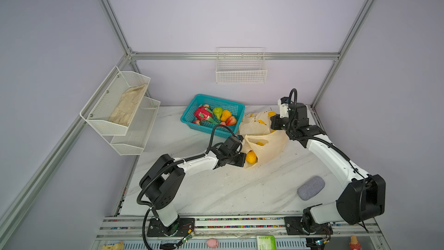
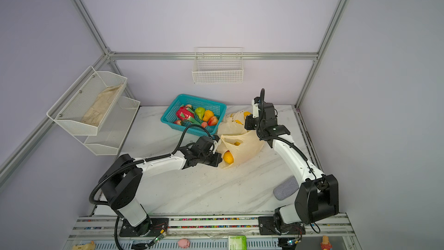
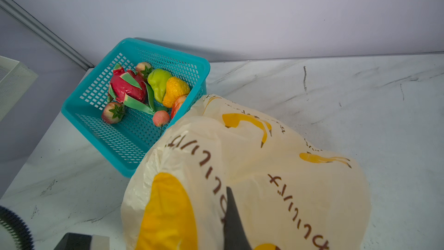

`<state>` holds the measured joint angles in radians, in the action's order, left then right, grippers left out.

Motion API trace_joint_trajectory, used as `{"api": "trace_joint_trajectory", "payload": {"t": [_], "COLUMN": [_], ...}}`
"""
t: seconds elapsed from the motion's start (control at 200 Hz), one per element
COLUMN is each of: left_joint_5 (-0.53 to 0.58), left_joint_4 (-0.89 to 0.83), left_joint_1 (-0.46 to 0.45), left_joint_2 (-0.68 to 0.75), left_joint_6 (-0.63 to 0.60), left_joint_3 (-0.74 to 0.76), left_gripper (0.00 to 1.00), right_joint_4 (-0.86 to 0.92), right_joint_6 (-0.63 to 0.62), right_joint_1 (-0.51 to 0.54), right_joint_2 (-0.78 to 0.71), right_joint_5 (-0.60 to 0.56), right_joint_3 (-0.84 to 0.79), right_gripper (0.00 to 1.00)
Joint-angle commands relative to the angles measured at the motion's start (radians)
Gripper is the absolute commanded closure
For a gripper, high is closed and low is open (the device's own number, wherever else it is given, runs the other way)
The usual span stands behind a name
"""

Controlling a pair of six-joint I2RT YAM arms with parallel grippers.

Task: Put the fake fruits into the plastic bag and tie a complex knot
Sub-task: 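Grasp the bag rim nearest the left gripper and pull it up, then regrasp the other bag handle with the right gripper while the left gripper holds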

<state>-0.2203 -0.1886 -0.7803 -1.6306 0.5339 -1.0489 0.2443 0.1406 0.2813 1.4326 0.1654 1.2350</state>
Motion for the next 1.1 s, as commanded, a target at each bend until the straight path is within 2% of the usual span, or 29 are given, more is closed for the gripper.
{"api": "trace_joint_trajectory", "payload": {"t": [0.0,0.195,0.36,0.435,0.51,0.565,0.645,0.74,0.9,1.095], "left_joint_5": [-0.160,-0.323,-0.353,-0.345,-0.310,-0.238,-0.138,-0.085,0.073,0.102], "left_joint_4": [0.159,0.315,0.371,0.375,0.375,0.351,0.328,0.313,0.242,0.269], "left_joint_1": [-0.012,-0.015,-0.025,-0.042,-0.050,-0.049,-0.049,-0.049,-0.041,-0.015], "left_joint_2": [0.153,0.265,0.312,0.345,0.383,0.422,0.482,0.539,0.600,0.620], "left_joint_6": [0.028,0.115,0.151,0.149,0.138,0.141,0.140,0.138,0.135,0.140], "left_joint_3": [0.049,0.029,0.007,0.015,0.048,0.085,0.148,0.213,0.302,0.354], "left_gripper": [1.00,1.00,1.00,1.00,1.00,1.00,1.00,1.00,1.00,1.00], "right_joint_4": [-0.003,0.056,0.068,0.066,0.082,0.078,0.048,0.047,0.040,0.036], "right_joint_6": [0.001,-0.015,-0.004,0.003,-0.008,-0.009,0.000,-0.008,-0.017,-0.021], "right_joint_1": [-0.002,-0.001,0.005,0.048,0.106,0.146,0.181,0.223,0.241,0.240], "right_joint_2": [-0.003,0.009,0.028,0.050,0.079,0.097,0.123,0.168,0.214,0.278], "right_joint_5": [-0.002,0.005,0.060,0.076,0.057,0.056,0.099,0.140,0.084,0.037], "right_joint_3": [0.077,0.172,0.235,0.258,0.282,0.285,0.271,0.265,0.223,0.244], "right_gripper": [1.00,1.00,1.00,1.00,1.00,1.00,1.00,1.00,0.99,0.95]}}
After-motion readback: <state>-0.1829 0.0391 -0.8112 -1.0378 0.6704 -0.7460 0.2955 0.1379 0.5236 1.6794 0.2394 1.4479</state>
